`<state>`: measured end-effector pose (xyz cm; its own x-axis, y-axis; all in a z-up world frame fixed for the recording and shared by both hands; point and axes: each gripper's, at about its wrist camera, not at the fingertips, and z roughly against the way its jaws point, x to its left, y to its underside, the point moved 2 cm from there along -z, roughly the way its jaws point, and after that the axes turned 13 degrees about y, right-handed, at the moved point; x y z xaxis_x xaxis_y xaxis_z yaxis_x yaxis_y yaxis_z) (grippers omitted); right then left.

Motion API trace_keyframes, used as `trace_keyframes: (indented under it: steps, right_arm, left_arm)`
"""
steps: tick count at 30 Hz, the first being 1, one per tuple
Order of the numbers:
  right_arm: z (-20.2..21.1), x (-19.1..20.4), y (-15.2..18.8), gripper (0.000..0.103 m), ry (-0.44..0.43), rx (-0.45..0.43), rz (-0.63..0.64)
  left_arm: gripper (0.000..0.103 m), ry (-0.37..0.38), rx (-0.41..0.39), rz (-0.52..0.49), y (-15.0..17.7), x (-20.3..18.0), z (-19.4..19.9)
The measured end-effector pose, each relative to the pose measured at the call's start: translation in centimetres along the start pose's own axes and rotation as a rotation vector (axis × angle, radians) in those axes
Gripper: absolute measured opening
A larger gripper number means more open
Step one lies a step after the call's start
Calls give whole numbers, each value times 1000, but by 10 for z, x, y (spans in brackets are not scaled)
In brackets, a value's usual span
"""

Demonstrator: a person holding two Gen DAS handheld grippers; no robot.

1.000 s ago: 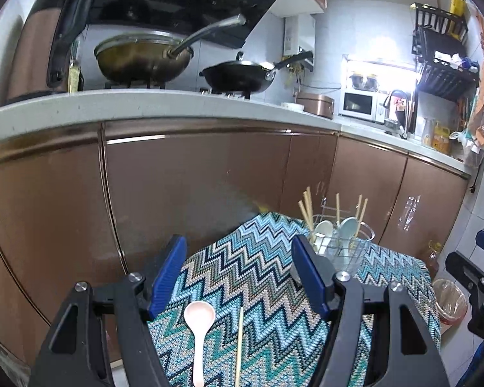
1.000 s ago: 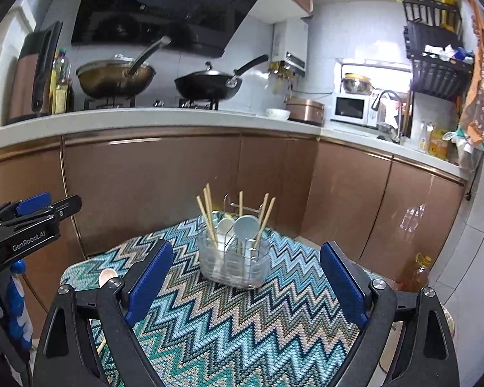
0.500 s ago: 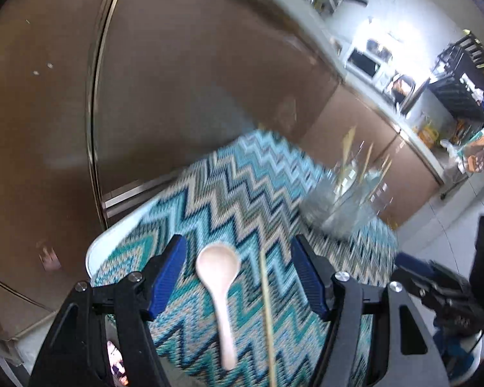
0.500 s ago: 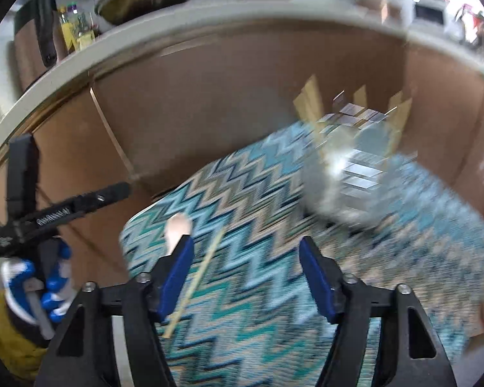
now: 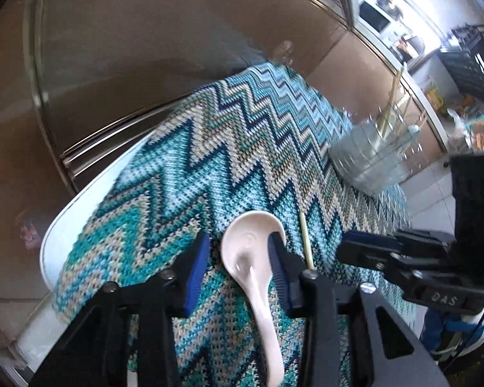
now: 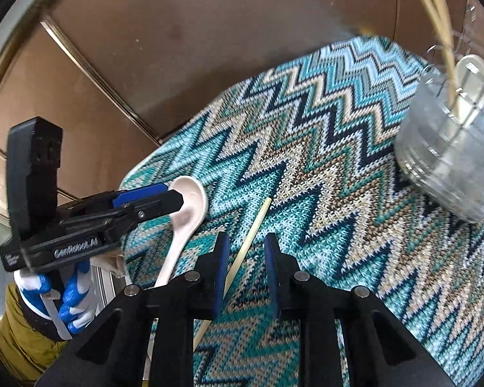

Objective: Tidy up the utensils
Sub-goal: 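Close the left tool on the last white spoon while the right tool grasps the last chopstick, then lower the spoon into the holder and open the left tool while the right tool inserts its chopstick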

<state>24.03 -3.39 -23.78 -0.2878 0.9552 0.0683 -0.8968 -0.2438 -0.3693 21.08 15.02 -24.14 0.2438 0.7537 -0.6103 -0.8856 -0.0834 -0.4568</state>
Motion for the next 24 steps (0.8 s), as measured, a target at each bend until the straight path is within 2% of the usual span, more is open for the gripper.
trace_keyframes:
  steps: [8, 10, 16, 24]
  right_arm:
    - [-39, 4, -15, 20, 4, 89, -11]
    - [-49, 6, -14, 15, 6, 110, -13]
    - [-43, -3, -9, 6, -28, 74, -56]
    - [5, -20, 10, 6, -74, -54, -64]
  left_arm:
    - [20, -29, 61, -31, -2, -1, -20]
    - [12, -32, 67, -35, -2, -2, -21]
    - [8, -28, 56, -15, -1, -6, -20]
    - [8, -36, -27, -14, 4, -27, -3]
